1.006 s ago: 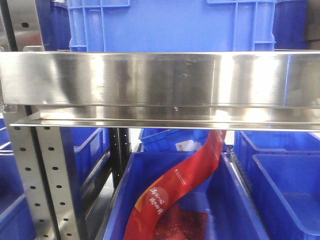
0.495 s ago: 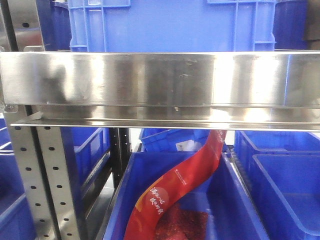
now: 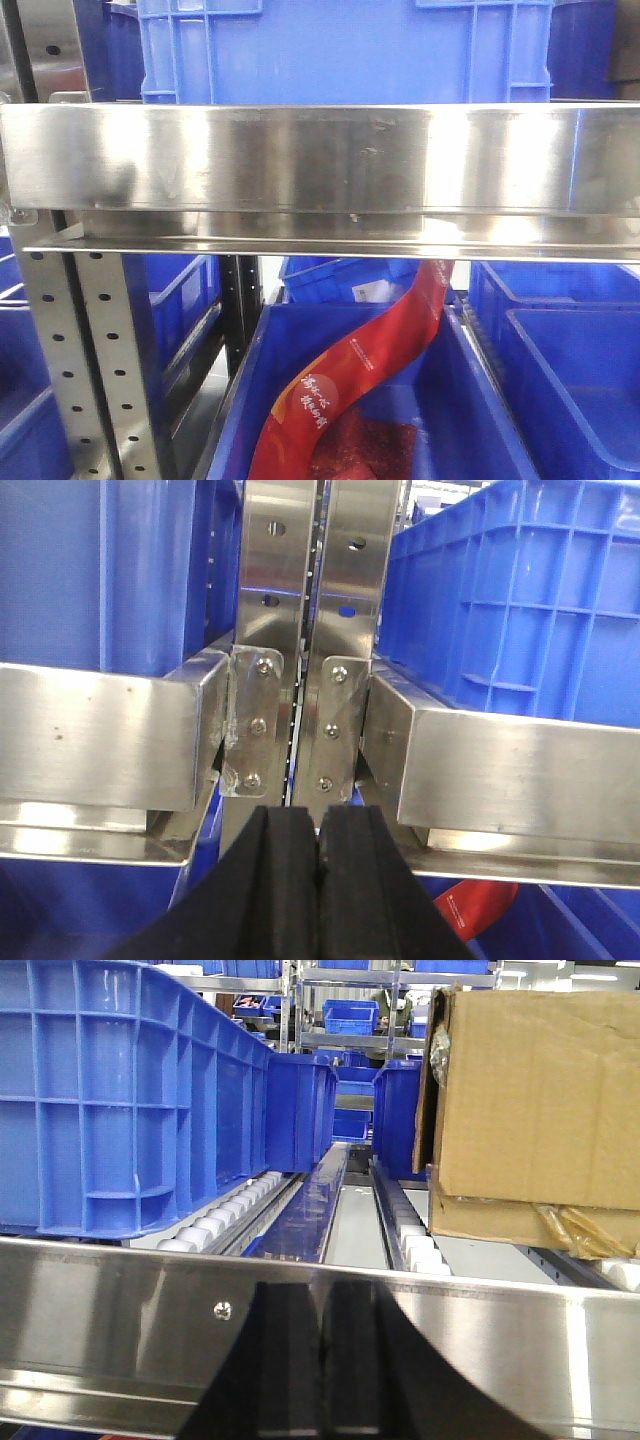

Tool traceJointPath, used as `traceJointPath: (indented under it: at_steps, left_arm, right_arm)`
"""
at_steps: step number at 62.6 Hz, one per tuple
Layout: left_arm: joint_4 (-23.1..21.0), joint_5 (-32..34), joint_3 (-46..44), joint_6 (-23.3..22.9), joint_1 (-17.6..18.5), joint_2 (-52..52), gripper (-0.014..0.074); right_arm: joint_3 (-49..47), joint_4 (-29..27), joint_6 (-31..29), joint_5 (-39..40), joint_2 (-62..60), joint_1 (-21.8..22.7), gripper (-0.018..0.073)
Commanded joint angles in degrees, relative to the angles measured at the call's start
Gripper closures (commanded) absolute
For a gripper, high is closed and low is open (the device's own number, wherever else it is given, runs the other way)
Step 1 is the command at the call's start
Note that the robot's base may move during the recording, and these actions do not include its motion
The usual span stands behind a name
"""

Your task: Grab PVC pipe and place in blue bin

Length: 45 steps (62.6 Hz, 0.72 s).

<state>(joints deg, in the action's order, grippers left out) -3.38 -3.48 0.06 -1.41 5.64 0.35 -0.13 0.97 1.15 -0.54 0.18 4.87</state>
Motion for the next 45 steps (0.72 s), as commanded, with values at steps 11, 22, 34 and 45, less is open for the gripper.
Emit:
traceJointPath:
  at_steps: [11, 22, 34, 45]
  left_arm:
    - [0.11, 1.82, -0.06, -0.28, -0.07, -0.35, 0.0707]
    - [0.11, 1.82, -0.06, -0.28, -0.07, -0.35, 0.0707]
    - [0.11, 1.82, -0.06, -0.28, -0.07, -0.35, 0.0707]
    - [0.11, 1.82, -0.06, -0.28, -0.07, -0.35, 0.0707]
  right_arm:
    - [0.13, 0.21, 0.00, 1.37, -0.18, 0.06, 0.0727]
    - [0.13, 0.21, 0.00, 1.37, -0.18, 0.06, 0.0727]
    - [0.13, 0.21, 0.00, 1.37, -0.18, 0.06, 0.0727]
    - [0.13, 0.21, 0.00, 1.37, -0.18, 0.06, 0.0727]
